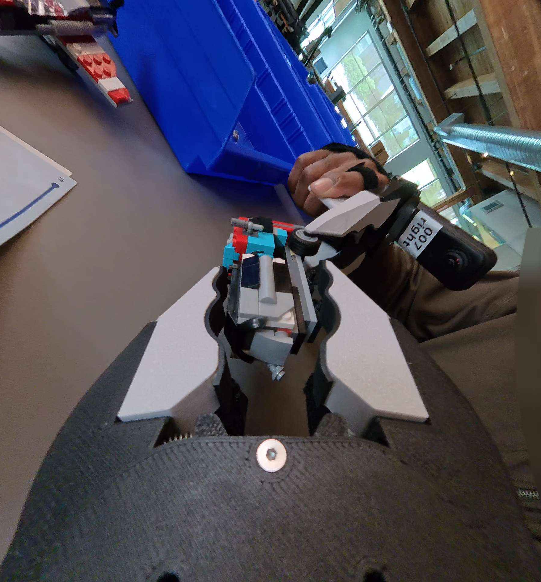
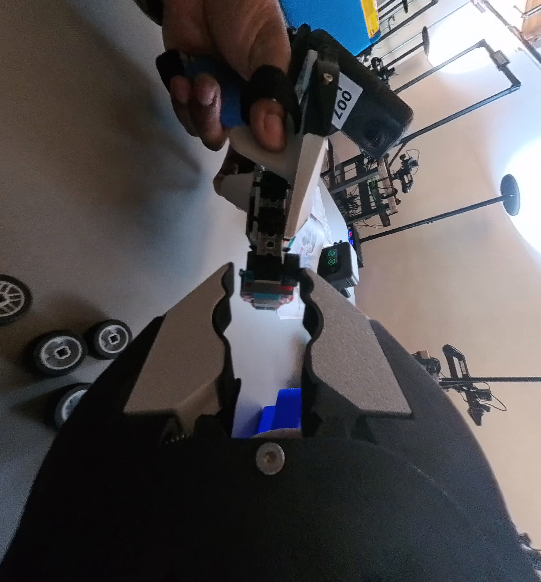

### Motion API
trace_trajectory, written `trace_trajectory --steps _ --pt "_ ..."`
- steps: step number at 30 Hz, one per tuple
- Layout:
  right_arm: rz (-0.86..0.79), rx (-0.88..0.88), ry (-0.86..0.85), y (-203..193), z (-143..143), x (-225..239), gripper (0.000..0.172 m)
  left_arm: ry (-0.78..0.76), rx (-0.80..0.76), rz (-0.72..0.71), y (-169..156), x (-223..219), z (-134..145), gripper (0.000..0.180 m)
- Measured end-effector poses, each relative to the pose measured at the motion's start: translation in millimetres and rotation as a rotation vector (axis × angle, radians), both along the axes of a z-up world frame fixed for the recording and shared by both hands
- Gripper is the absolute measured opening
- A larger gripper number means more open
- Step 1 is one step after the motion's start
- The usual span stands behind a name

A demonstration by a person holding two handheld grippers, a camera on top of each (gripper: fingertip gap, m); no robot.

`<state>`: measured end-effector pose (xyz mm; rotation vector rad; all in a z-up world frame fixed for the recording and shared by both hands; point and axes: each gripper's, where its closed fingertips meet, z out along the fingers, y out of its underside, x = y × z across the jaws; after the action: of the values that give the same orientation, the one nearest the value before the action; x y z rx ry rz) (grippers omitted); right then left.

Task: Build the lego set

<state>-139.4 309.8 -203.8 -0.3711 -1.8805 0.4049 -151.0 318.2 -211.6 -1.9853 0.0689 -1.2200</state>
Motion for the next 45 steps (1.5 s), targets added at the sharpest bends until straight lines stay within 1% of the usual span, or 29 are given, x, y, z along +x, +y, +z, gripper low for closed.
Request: trace_trajectory --steps 2,4,10,13,15,21,25,28,33,35,38,41,45 --pt "-0.003 -0.021 0.013 0.4 2.5 1.3 0.054 -0.017 0.011 0.015 1.2 -3.7 3.3 0.060" --pt "-0.009 -0.064 0.031 1.7 7.3 2.9 0.058 -0.015 0.016 0.033 2.4 -8.3 4.1 0.060" --pt "-0.081 -0.197 0.054 12.0 13.6 5.5 0.059 -0.080 0.036 0.071 6.1 -15.2 11.0 0.060" --pt "-0.129 -0.319 0.062 18.9 19.3 8.9 0.059 -0.129 0.043 0.086 7.8 -17.7 14.4 0.060" --pt "-0.153 -0.384 0.058 23.8 22.0 13.1 0.057 -0.179 0.040 0.093 8.6 -19.2 16.7 0.060" --pt "-0.193 -0.545 0.081 37.0 34.2 22.9 0.043 -0.331 0.035 0.121 11.5 -23.3 23.5 0.061" --pt "-0.225 -0.553 0.057 41.1 29.2 22.7 0.042 -0.417 0.038 0.151 13.8 -27.2 27.3 0.060" --pt "-0.213 -0.569 0.033 38.6 30.2 25.4 0.039 -0.454 0.039 0.174 14.8 -31.8 28.6 0.060" --pt "-0.183 -0.635 -0.050 33.2 28.8 33.9 0.034 -0.510 0.053 0.198 15.1 -36.0 33.8 0.060" --pt "-0.167 -0.669 -0.101 30.2 22.8 37.1 0.030 -0.528 0.056 0.203 15.3 -35.8 35.0 0.060" --pt "-0.123 -0.712 -0.266 19.6 0.1 46.2 0.028 -0.521 0.058 0.201 15.3 -33.9 34.6 0.060" --pt "-0.112 -0.706 -0.428 15.0 -24.5 60.8 0.028 -0.499 0.054 0.198 15.4 -31.1 32.8 0.060" --pt "-0.107 -0.727 -0.591 7.3 -39.8 83.2 0.028 -0.430 0.047 0.192 15.6 -25.4 27.1 0.060"
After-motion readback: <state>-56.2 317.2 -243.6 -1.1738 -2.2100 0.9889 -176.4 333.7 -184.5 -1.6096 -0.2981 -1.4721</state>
